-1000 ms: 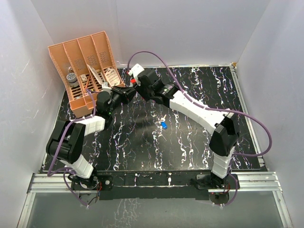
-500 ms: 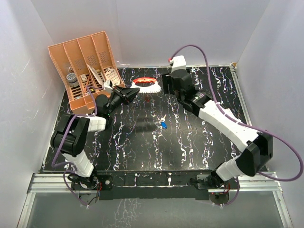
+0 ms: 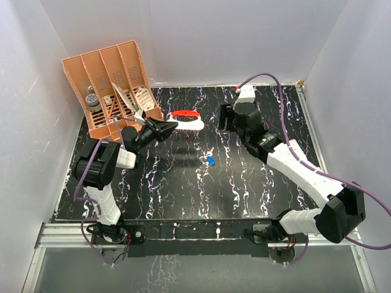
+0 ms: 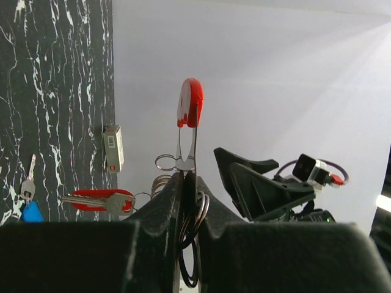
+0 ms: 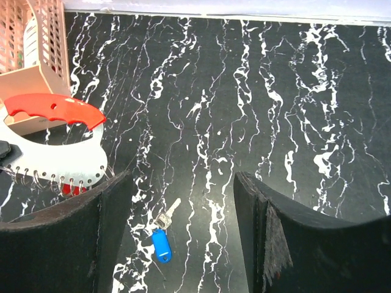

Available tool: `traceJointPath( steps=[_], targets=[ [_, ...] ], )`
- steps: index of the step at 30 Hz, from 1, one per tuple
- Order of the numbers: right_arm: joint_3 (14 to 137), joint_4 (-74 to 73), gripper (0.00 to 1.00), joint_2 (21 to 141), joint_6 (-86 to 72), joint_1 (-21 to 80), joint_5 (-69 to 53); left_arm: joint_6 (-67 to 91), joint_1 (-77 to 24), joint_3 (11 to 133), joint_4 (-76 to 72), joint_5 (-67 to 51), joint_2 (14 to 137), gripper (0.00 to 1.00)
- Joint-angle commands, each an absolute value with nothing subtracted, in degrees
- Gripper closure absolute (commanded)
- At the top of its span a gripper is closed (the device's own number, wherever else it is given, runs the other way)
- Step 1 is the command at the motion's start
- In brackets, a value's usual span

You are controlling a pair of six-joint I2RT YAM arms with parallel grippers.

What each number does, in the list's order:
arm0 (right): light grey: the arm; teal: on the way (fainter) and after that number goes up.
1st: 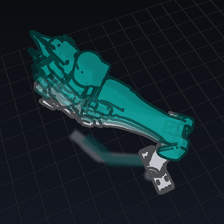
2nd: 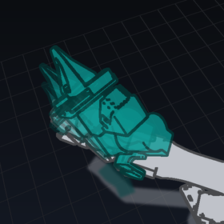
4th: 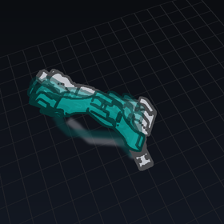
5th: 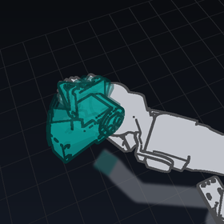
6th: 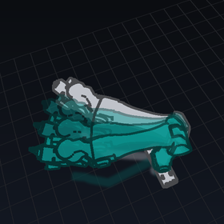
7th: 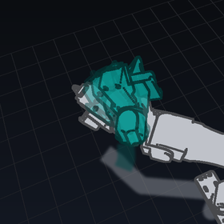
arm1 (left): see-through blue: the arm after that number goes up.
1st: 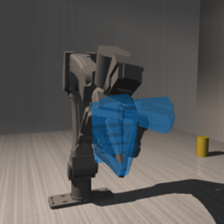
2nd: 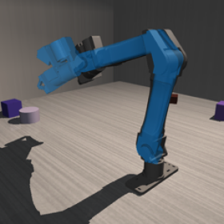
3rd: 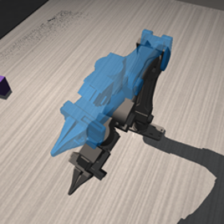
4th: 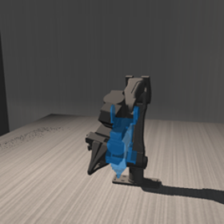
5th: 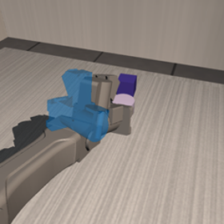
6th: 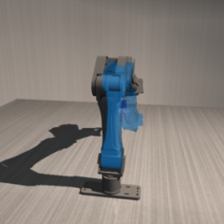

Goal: Put the keys on the keyring

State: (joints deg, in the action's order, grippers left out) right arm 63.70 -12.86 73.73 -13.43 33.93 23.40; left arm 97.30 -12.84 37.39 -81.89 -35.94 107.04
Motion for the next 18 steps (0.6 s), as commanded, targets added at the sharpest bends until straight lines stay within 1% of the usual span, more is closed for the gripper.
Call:
traceJointPath(
  steps=[1, 9, 18],
  targets=[
    [62.9, -8.0, 0.35, 73.2, -14.6, 33.2, 17.8, 94.7, -12.4, 37.1, -93.3, -40.2, 102.4, 1.0],
    [61.3, -7.4, 0.36, 73.3, -14.9, 33.1, 13.8, 86.0, -11.6, 36.9, -82.8, -41.6, 96.2, 1.0],
    [59.7, -6.2, 0.37, 72.2, -14.8, 33.0, 12.3, 88.3, -10.9, 36.6, -86.4, -41.7, 96.9, 1.0]
  ],
)
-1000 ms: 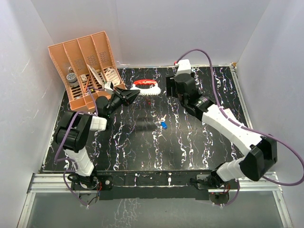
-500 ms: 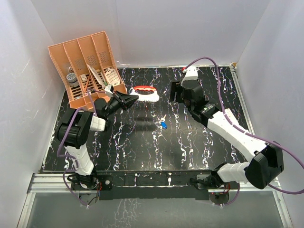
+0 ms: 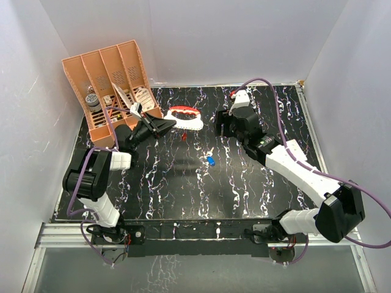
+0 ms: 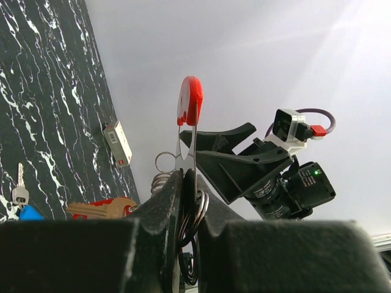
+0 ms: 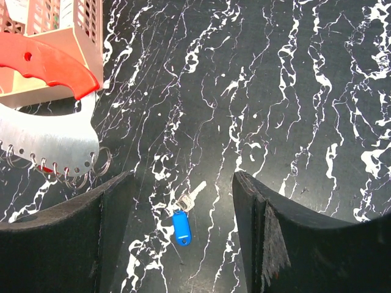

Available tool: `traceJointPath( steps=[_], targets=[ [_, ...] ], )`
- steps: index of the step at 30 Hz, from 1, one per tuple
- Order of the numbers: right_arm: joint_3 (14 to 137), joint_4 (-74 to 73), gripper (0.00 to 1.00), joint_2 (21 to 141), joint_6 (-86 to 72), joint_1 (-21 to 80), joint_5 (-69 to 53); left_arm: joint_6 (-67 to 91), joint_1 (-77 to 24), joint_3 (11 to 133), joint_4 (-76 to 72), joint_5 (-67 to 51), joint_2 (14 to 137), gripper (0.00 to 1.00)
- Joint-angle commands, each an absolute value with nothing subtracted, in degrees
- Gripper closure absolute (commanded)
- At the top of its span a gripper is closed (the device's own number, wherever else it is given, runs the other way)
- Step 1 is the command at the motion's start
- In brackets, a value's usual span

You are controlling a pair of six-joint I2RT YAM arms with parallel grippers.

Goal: Put the keys on the keyring

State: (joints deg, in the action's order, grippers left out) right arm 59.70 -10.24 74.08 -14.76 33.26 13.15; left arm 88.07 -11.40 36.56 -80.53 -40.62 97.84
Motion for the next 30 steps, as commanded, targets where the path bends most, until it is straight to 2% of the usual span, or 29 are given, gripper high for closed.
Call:
traceJointPath(
  steps=[1, 30],
  targets=[
    [59.6, -6.2, 0.37, 72.3, -14.8, 33.0, 12.2, 88.7, -10.9, 36.7, -87.0, -41.7, 97.1, 1.0],
    [57.7, -5.2, 0.37, 72.3, -15.4, 33.0, 10.4, 90.9, -10.3, 35.8, -89.2, -40.9, 98.2, 1.0]
  ],
)
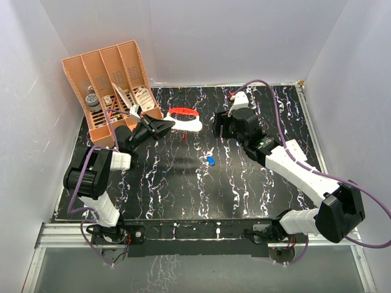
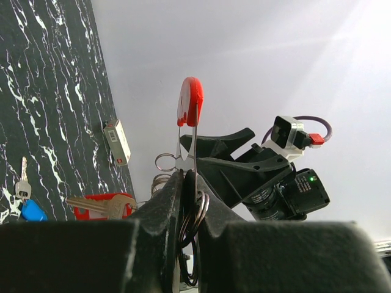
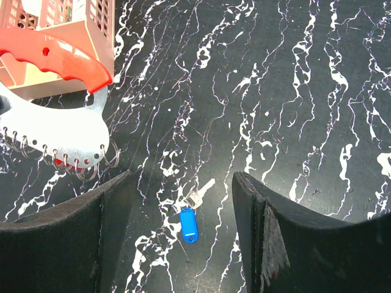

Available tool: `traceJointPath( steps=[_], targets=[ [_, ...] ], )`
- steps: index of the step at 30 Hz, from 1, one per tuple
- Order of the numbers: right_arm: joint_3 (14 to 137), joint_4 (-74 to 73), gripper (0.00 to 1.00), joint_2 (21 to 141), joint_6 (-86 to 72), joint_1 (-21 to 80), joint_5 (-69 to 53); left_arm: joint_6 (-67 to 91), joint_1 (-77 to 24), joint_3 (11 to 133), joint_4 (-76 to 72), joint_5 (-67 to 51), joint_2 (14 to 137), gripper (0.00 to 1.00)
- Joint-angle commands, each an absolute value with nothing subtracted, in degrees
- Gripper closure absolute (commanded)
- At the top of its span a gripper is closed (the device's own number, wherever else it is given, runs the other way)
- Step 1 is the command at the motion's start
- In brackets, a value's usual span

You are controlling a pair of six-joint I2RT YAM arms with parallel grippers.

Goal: Put the keys on the keyring

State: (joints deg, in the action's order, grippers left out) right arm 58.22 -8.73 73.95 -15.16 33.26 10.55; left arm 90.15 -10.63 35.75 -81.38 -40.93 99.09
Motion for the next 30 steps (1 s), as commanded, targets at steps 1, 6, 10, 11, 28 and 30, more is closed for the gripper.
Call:
traceJointPath(
  steps=[1, 6, 10, 11, 28, 30],
  targets=[
    [57.7, -5.2, 0.37, 72.3, -15.4, 33.0, 10.4, 91.0, -10.3, 35.8, -89.2, -40.9, 98.2, 1.0],
    [57.6, -5.1, 0.37, 72.6, -15.5, 33.0, 9.9, 91.2, -10.2, 35.7, -89.2, -40.6, 98.2, 1.0],
    [57.7, -5.1, 0.37, 72.8, -15.4, 33.0, 9.6, 91.3, -10.2, 35.6, -89.1, -40.4, 98.1, 1.0],
    [57.8, -5.1, 0.37, 72.8, -15.4, 33.0, 9.6, 91.3, -10.2, 35.7, -89.1, -40.2, 98.1, 1.0],
    [57.3, -5.4, 0.37, 72.4, -15.4, 33.0, 8.9, 91.5, -10.1, 35.7, -88.9, -39.7, 97.8, 1.0],
    [57.1, -5.4, 0.38, 72.3, -15.4, 33.0, 9.0, 91.5, -10.2, 35.8, -88.9, -39.7, 97.8, 1.0]
  ],
)
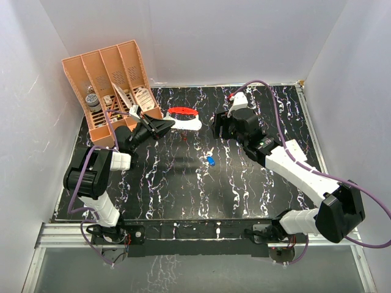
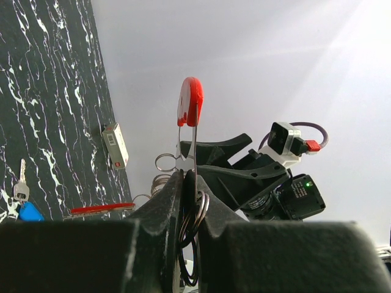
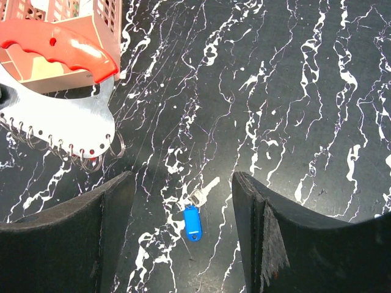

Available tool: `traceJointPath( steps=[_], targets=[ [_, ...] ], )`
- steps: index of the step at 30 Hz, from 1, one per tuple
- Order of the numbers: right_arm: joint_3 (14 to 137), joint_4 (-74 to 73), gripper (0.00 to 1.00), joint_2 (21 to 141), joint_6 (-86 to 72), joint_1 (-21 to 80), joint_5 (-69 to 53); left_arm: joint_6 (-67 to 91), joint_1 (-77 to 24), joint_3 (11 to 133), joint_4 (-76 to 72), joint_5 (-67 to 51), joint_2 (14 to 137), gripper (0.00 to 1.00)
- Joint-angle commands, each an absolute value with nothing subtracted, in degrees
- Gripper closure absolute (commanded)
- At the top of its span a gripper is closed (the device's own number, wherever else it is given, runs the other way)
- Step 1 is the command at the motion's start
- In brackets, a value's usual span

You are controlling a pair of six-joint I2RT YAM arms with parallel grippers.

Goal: Put the keys on the keyring

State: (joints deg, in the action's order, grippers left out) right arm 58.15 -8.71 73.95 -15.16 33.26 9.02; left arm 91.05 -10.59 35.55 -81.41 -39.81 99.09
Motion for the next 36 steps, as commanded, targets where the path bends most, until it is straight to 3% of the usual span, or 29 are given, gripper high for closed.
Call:
traceJointPath(
  steps=[1, 17, 36],
  targets=[
    [57.1, -5.4, 0.37, 72.2, -15.4, 33.0, 9.0, 91.5, -10.2, 35.7, -88.9, -39.6, 97.8, 1.0],
    [56.5, -14.3, 0.42, 82.0, -18.7, 33.2, 0.6, 92.1, -10.2, 36.9, -87.9, -37.4, 97.7, 1.0],
    [59.3, -8.8, 0.55, 95.7, -21.7, 32.8, 1.6, 93.4, -10.0, 36.3, -89.6, -37.3, 97.9, 1.0]
  ],
)
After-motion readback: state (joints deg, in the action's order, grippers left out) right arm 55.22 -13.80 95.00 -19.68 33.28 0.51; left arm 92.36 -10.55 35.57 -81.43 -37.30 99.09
